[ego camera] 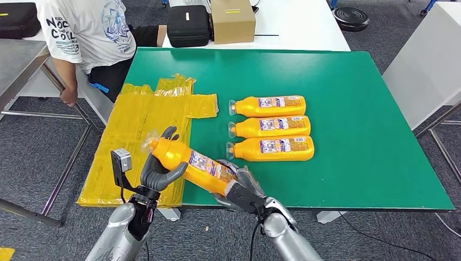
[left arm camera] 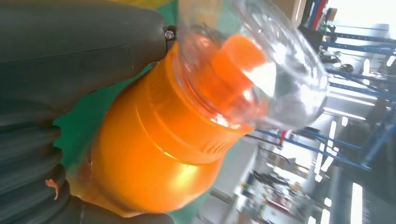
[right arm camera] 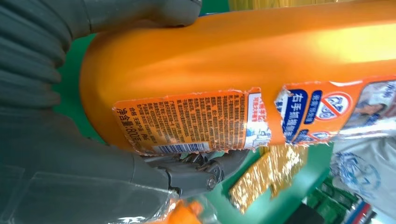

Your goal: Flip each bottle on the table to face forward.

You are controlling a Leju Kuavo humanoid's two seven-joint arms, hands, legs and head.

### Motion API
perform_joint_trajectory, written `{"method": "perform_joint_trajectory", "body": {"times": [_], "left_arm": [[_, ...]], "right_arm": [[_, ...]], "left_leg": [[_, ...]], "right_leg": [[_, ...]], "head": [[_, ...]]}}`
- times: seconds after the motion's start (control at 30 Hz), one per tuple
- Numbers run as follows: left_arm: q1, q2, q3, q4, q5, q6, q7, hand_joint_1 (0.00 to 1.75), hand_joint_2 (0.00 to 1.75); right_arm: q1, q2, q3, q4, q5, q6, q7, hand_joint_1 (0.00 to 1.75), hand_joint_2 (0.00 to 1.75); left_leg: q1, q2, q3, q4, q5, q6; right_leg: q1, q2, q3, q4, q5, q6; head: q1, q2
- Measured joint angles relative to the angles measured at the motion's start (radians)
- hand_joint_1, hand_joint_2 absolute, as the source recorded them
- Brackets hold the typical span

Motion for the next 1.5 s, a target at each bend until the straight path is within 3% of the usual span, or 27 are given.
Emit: {"method": "perform_joint_trajectory", "body": {"times": [0.17,0.53,0.93,1.5], "left_arm": [[0.008,0.007,0.0,-0.014,0.044,-0.063,0.008,0.0,1.75],[0.021,0.02,-0.024,-0.037,0.006,-0.101,0.009,0.0,1.75],[0.0,0.019,-0.105,-0.032,-0.072,-0.073,0.014,0.0,1.75],[-0.03,0.02,-0.111,0.007,-0.026,-0.043,0.041,0.0,1.75]], "right_arm": [[-0.014,-0.003,0.005,0.031,-0.007,-0.013,-0.011,1.75,1.75],[-0.014,-0.026,0.0,0.029,-0.008,-0.015,-0.015,1.75,1.75],[-0.048,0.004,0.05,0.026,0.022,-0.013,-0.015,1.75,1.75],[-0.096,0.041,0.134,0.077,0.075,-0.009,0.049,1.75,1.75]], "left_leg": [[0.0,0.0,0.0,0.0,0.0,0.0],[0.0,0.0,0.0,0.0,0.0,0.0],[0.0,0.001,0.0,0.0,0.0,0.0],[0.0,0.001,0.0,0.0,0.0,0.0]], "right_leg": [[0.0,0.0,0.0,0.0,0.0,0.0],[0.0,0.0,0.0,0.0,0.0,0.0],[0.0,0.0,0.0,0.0,0.0,0.0],[0.0,0.0,0.0,0.0,0.0,0.0]], "head": [[0.0,0.0],[0.0,0.0],[0.0,0.0],[0.0,0.0]]}}
